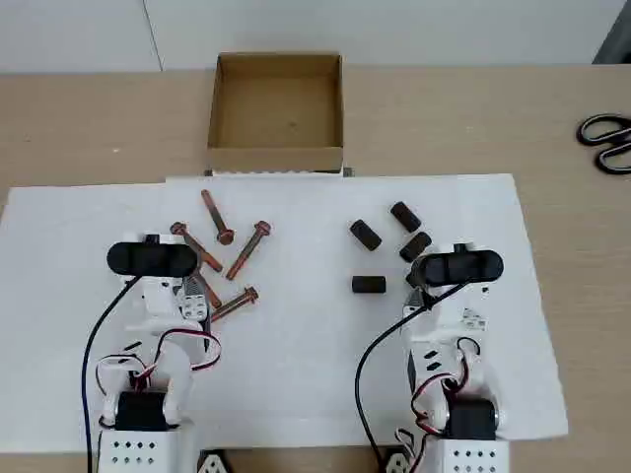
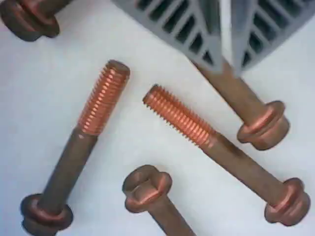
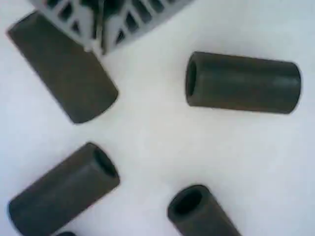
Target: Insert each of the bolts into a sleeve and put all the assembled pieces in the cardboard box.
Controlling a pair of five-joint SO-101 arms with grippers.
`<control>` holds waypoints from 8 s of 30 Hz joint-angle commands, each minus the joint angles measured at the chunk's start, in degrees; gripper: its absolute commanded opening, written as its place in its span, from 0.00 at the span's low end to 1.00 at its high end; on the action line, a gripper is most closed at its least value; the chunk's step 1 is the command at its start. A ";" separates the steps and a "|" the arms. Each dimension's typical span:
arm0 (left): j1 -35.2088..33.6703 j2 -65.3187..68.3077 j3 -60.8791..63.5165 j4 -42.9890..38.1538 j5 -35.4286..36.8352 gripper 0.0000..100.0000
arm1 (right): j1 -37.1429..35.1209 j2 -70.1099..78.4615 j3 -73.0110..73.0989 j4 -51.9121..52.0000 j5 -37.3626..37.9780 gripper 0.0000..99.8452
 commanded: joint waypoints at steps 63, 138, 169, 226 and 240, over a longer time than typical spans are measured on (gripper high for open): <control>0.26 -0.62 -0.13 -1.23 -0.53 0.00 | 0.31 -1.10 0.62 0.13 0.53 0.00; -2.02 72.09 -73.89 39.21 -9.41 0.11 | -0.75 116.53 -119.47 39.43 31.38 0.10; -1.67 72.44 -73.71 40.18 -11.87 0.13 | -4.53 133.23 -122.73 30.81 39.74 0.21; -1.67 72.44 -62.02 35.78 -11.96 0.13 | -4.26 138.86 -127.12 30.64 42.11 0.00; -1.67 76.48 -78.81 43.43 -11.52 0.02 | -0.22 116.97 -128.26 44.09 27.69 0.00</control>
